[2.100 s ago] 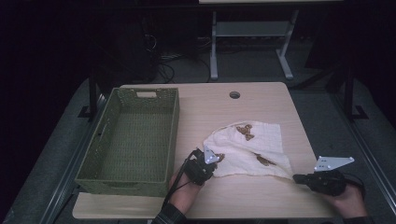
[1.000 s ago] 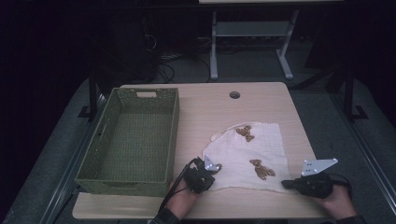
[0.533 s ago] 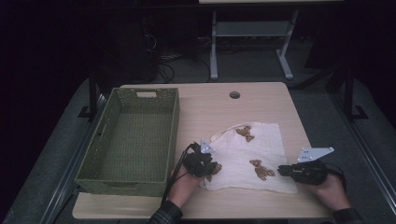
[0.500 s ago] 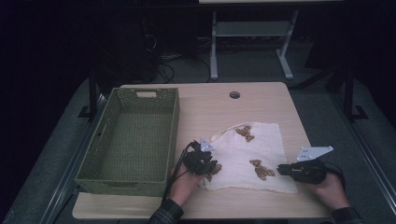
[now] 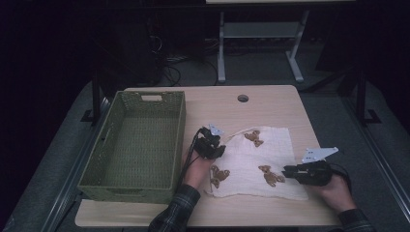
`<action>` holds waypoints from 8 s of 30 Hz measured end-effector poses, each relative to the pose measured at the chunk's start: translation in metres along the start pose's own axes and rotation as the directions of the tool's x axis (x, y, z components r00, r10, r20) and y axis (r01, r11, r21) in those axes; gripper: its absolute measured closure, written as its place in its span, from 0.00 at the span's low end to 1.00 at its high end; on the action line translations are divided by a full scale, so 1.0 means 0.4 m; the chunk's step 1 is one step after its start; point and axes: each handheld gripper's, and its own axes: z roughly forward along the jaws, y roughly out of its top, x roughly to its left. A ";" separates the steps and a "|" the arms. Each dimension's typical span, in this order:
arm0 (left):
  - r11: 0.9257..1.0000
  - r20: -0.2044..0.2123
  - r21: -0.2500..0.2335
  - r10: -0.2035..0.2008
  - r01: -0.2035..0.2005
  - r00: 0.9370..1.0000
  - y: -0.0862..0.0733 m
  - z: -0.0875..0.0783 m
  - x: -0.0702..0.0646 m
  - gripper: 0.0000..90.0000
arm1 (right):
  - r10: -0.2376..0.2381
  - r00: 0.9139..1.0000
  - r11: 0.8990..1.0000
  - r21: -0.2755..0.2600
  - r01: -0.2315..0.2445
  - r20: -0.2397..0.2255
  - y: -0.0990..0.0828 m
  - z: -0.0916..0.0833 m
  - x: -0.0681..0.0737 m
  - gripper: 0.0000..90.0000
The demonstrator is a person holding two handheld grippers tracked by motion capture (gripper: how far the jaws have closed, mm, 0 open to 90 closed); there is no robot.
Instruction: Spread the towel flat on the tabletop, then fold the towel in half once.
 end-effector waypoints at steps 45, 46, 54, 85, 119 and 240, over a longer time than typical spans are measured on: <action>0.998 -0.190 0.051 -0.036 0.047 0.981 0.148 0.148 0.152 0.84 | 0.016 0.999 0.999 -0.043 -0.014 0.049 0.081 0.022 -0.094 0.77; 0.997 -0.180 0.057 -0.043 0.054 0.983 0.147 0.146 0.156 0.81 | 0.018 0.998 0.999 -0.042 -0.016 0.054 0.085 0.024 -0.103 0.76; 0.994 -0.171 0.061 -0.075 0.087 0.982 0.135 0.146 0.162 0.70 | 0.042 0.993 0.998 -0.040 -0.038 0.108 0.135 0.045 -0.183 0.75; 0.986 -0.171 0.068 -0.138 0.151 0.976 0.108 0.154 0.188 0.66 | 0.189 0.963 0.981 0.004 -0.193 0.191 0.145 0.135 -0.399 0.95; 0.987 -0.152 -0.110 -0.136 0.120 0.979 0.149 0.049 0.156 0.99 | 0.203 0.942 0.977 -0.112 -0.179 0.268 0.206 0.034 -0.416 0.97; 0.996 -0.097 -0.048 -0.083 0.079 0.992 -0.098 -0.027 -0.023 0.66 | 0.182 0.971 0.983 -0.053 -0.176 0.155 -0.010 0.010 -0.188 0.75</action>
